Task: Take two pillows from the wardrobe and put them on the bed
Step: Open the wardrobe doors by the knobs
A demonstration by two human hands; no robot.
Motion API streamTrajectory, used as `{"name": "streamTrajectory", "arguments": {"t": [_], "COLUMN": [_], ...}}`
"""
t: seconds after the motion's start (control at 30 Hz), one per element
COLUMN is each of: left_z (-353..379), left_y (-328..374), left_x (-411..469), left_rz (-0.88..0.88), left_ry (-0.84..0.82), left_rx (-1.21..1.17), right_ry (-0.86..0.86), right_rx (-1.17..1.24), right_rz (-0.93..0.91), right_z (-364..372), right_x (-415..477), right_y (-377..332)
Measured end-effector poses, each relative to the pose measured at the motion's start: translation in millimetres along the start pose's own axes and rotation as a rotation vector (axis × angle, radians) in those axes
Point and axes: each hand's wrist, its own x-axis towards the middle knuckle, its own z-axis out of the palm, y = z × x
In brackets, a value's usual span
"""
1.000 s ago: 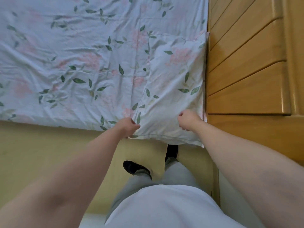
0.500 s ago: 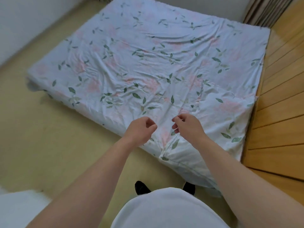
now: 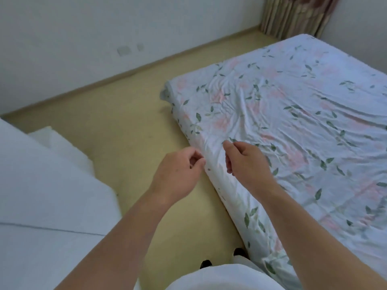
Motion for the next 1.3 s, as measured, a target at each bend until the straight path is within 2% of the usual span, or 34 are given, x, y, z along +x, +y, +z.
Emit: {"name": "streamTrajectory", "arguments": {"t": [0.23, 0.5, 0.8, 1.0, 1.13, 1.3], "left_z": [-60, -120, -156, -203, -241, -289], "left_y": [-27, -35, -47, -68, -86, -127], "left_x": [10, 17, -31, -68, -80, -81], "left_rz": [-0.174, -0.509, -0.845, -0.918, -0.923, -0.989], "left_ry": [0.269, 0.751, 1.169, 1.411, 1.539, 1.595], "left_rx": [-0.042, -0.047, 0.051, 0.151, 0.182, 0.352], "right_ry": [-0.288, -0.746, -1.211, -1.337, -1.354, -1.363], "right_rx": [0.061, 0.007, 0.046, 0.038, -0.006, -0.07], "right_rz": [-0.219, -0.496, -0.672, -0.857, -0.915, -0.964], "right_z": [69, 137, 218, 276, 313, 364], "right_x": [60, 114, 84, 39, 19, 0], "right_y": [-75, -161, -231, -277, -305, -339]}}
